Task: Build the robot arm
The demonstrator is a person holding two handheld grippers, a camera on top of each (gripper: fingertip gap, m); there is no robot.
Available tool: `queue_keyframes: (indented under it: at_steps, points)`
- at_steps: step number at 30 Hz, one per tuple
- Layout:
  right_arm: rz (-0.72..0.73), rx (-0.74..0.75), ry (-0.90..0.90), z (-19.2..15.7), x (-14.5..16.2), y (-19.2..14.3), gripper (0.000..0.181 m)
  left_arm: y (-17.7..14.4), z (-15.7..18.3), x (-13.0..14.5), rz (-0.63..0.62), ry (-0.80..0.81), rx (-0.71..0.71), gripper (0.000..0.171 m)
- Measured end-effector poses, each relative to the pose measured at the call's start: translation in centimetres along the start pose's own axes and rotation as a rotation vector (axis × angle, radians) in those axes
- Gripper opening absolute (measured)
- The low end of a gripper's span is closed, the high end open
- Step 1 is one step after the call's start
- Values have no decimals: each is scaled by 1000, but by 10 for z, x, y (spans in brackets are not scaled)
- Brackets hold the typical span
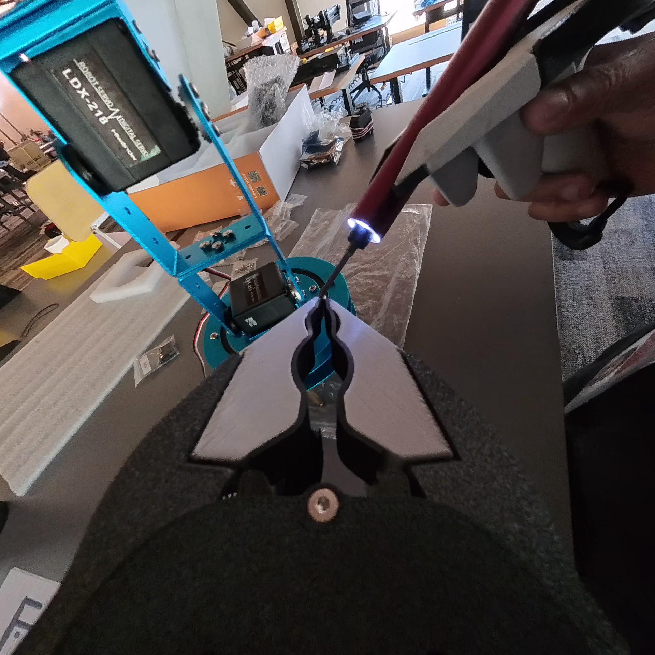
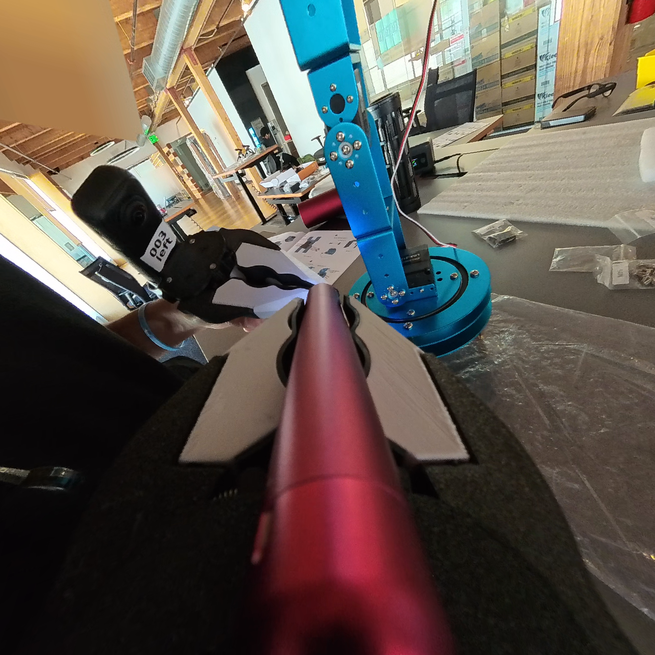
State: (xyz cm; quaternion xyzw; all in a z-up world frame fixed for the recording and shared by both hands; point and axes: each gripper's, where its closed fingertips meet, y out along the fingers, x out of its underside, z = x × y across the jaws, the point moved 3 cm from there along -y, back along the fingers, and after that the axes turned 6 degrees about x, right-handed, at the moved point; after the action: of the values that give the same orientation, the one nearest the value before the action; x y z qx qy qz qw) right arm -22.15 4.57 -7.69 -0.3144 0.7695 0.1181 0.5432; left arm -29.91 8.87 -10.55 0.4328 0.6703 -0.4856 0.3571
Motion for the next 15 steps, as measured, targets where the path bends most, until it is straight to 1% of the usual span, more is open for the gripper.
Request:
queue_keyframes:
  at_steps: [4, 9, 12, 15]
  points:
    - [-3, -2, 0, 0, 1, 1, 23, -1, -1, 1, -11, 1, 1, 0]
    - [0, -8, -4, 0, -1, 1, 23, -3, -2, -1, -38, 62, -17, 0]
    - [-18, 8, -39, -1, 0, 3, 23, -3, -2, 0, -102, 193, -46, 0]
    - [-50, 30, -83, -2, 1, 6, 23, -2, -3, 4, -205, 411, -97, 0]
